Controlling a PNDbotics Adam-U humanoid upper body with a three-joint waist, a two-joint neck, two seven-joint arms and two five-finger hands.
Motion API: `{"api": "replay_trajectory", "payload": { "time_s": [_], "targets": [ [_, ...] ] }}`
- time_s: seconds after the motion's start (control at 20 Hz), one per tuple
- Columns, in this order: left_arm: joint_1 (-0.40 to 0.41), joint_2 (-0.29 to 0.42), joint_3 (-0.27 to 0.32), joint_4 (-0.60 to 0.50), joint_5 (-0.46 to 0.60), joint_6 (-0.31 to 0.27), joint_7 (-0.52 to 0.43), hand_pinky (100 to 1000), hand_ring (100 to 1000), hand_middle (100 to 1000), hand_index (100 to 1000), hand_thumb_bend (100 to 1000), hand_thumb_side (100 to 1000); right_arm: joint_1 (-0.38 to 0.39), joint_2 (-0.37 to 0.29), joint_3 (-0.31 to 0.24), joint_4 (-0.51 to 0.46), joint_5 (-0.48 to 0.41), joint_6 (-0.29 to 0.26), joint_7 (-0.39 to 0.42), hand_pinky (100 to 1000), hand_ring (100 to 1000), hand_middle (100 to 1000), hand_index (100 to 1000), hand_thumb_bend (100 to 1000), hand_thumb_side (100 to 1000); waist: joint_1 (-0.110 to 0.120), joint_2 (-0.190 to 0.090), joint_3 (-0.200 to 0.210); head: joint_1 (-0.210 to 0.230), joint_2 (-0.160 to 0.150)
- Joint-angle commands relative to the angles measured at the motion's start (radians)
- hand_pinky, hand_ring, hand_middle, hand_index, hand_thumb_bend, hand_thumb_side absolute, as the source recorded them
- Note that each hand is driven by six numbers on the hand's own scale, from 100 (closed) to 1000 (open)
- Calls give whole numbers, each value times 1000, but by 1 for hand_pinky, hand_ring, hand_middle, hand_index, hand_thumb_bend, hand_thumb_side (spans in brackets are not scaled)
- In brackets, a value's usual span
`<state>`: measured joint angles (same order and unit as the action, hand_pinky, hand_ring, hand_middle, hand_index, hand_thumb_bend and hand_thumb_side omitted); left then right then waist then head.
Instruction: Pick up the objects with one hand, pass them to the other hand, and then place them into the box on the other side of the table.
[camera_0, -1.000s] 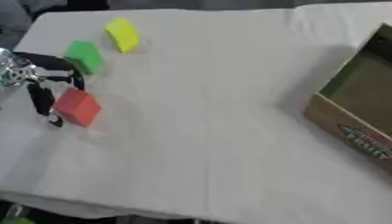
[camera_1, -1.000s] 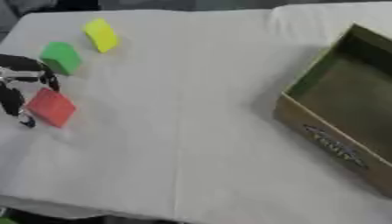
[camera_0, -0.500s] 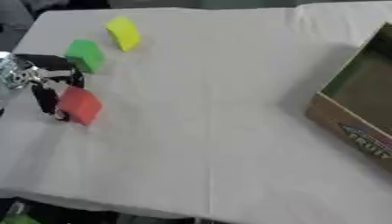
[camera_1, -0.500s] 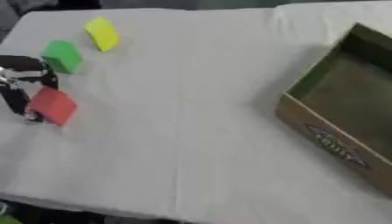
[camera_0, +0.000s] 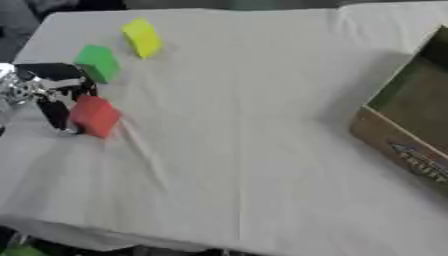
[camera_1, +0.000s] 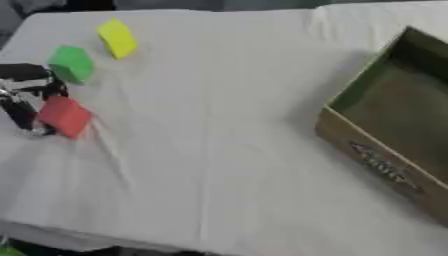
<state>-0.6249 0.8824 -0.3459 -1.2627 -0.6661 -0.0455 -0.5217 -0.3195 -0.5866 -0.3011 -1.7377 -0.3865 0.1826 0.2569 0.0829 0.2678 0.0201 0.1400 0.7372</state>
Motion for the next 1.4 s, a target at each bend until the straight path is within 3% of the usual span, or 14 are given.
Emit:
{"api": "replay_trajectory", "payload": {
  "time_s": [0.05, 0.5, 0.75, 1.15, 1.4],
  "targets": [
    [5, 51, 38, -77, 56, 25, 11, 620, 566, 428, 470, 398, 100, -9, -26, -6, -10, 3, -3, 1, 1000, 844, 1000, 964, 100, 786, -8, 3, 1, 2, 2],
    [73, 129, 136, -449, 219, 149, 49, 604, 538, 385, 460, 341, 100, -9, -30, -9, -13, -2, -3, -2, 1000, 844, 1000, 964, 100, 783, -6, 2, 6, 0, -1],
    [98, 134, 141, -591, 298, 214, 100, 597, 528, 370, 456, 313, 100, -12, -30, -8, -15, -6, -2, -2, 1000, 845, 1000, 964, 100, 780, -5, 2, 4, -1, -5],
    [100, 94, 114, -670, 361, 315, 174, 582, 513, 348, 449, 237, 100, -16, -29, -5, -20, -11, 0, 0, 1000, 845, 1000, 965, 100, 777, -6, 1, 2, -7, -13],
    [78, 25, 81, -665, 371, 348, 211, 567, 498, 329, 443, 165, 100, -20, -26, -4, -23, -16, 1, 0, 1000, 845, 1000, 965, 100, 774, -7, 1, -1, -36, -25]
  ]
}}
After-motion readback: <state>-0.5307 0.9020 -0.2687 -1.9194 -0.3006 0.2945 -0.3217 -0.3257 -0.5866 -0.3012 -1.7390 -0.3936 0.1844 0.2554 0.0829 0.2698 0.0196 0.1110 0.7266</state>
